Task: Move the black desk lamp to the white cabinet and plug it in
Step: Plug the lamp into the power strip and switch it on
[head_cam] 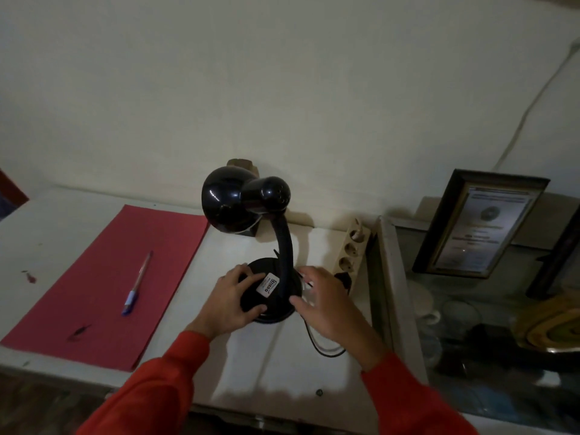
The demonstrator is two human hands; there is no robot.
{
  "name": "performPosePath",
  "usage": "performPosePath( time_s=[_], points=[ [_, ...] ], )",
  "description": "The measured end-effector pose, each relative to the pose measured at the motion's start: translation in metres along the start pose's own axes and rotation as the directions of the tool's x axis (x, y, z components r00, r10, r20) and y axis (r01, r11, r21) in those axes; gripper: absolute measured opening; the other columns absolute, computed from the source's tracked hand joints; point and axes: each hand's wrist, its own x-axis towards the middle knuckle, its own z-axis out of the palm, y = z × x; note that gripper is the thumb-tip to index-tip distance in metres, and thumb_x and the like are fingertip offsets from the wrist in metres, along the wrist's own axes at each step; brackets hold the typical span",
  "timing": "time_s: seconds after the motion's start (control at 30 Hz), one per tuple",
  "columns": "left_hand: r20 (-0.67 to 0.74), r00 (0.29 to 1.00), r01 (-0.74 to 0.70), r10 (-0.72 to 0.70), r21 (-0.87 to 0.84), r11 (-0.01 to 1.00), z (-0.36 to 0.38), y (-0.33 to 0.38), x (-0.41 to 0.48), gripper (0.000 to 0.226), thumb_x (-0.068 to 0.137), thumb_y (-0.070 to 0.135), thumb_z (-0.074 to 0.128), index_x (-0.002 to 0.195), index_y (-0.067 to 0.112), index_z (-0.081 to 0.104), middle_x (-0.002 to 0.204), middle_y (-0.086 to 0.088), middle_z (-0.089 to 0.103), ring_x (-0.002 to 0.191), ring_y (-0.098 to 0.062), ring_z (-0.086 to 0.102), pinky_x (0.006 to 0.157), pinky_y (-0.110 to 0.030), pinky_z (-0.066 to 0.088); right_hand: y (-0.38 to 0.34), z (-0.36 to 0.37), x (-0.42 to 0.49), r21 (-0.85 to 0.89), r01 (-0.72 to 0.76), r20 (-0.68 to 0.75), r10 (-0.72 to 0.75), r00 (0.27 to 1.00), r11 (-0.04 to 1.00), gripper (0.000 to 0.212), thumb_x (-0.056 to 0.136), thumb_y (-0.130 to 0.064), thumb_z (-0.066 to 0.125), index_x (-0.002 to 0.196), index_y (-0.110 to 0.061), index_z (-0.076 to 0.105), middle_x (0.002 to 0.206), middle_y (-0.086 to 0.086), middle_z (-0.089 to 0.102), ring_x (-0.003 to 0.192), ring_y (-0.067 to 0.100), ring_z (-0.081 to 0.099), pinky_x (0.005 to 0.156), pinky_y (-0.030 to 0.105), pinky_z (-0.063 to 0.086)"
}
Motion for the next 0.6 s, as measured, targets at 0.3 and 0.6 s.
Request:
performPosePath(
  time_s=[0.3,0.6],
  points=[
    [-0.011,0.999,0.036,-0.036,0.053,0.998,0.007,0.0,0.001,0.08,0.076,0.07,0.045,0.132,0.013,0.05,0.146,-0.019,0.04,0.132,-0.036,0.04,0.107,-0.048,0.037,0.0,0.03,0.053,-0.01,0.039,-0.105,-0.04,0.994,0.999,0.029,0.083,-0.014,0.068,0.111,-0.009,0.061,0.104,0.012,0.069,0.097,0.023,0.066,0.081,0.025,0.052],
    [-0.058,0.994,0.093,-0.088,0.087,0.992,0.009,0.001,0.023,0.07,0.075,0.059,0.05,0.133,0.019,0.049,0.14,-0.021,0.044,0.121,-0.038,0.044,0.101,-0.045,0.043,0.01,0.016,0.1,-0.022,-0.028,-0.115,0.025,0.993,0.999,0.023,0.084,-0.008,0.065,0.106,-0.003,0.06,0.102,0.017,0.068,0.093,0.027,0.066,0.079,0.031,0.054]
  ],
)
